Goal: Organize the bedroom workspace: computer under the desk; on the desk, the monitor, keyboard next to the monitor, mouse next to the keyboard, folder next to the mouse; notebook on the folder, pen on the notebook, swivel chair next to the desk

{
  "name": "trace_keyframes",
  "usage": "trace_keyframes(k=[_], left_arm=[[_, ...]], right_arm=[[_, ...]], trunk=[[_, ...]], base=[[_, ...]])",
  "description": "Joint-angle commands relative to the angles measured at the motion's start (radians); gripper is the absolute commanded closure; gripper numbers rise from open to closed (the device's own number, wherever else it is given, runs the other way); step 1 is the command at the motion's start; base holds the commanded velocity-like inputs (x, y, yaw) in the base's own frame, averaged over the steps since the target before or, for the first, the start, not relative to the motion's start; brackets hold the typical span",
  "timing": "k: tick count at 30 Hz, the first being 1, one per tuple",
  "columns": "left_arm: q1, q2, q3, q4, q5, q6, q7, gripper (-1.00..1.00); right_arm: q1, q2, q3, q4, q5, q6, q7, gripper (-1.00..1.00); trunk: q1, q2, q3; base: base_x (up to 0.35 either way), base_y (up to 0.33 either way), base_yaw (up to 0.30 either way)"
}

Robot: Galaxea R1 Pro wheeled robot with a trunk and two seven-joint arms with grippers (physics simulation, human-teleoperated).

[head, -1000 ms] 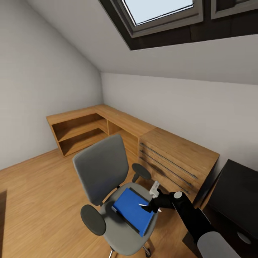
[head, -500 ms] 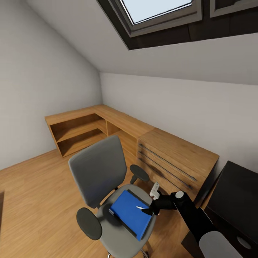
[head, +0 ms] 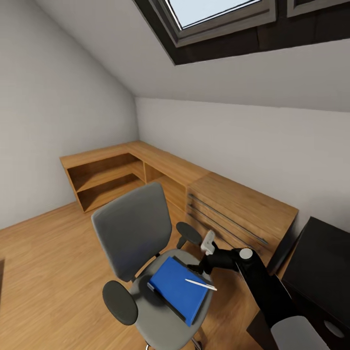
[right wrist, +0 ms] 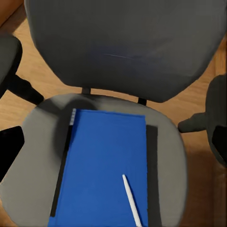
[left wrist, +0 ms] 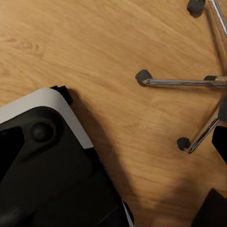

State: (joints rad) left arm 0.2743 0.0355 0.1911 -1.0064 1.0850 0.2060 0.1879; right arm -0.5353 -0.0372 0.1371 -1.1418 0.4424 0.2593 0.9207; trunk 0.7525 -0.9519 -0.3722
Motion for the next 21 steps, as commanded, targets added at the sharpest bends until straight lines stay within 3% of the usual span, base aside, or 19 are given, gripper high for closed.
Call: trace_keyframes(k=[1,10,21], left_arm=[[0.001,-0.005,0.006,0.003,0.003,0.01,0.0,-1.0],[0.001,0.005,0.057,0.015,0.003,0.03,0.003,-1.0],[0.001,0.005,0.059,0.015,0.003,0.03,0.003,-1.0]], right_arm=[[-0.006,-0.006,-0.004,0.004,0.006,0.013,-0.003,-1.0],[-0.057,-0.007,-0.039,0.054,0.005,0.03,-0.009,-1.0],[-0.081,-0.007,-0.039,0.116,0.005,0.03,-0.009,-1.0]], trunk=[[0.0,-0.001,-0.001],[0.0,-0.001,-0.001],[0.0,-0.001,-0.001]], base=[[0.0,0.0,0.0],[0.0,0.0,0.0],[0.0,0.0,0.0]])
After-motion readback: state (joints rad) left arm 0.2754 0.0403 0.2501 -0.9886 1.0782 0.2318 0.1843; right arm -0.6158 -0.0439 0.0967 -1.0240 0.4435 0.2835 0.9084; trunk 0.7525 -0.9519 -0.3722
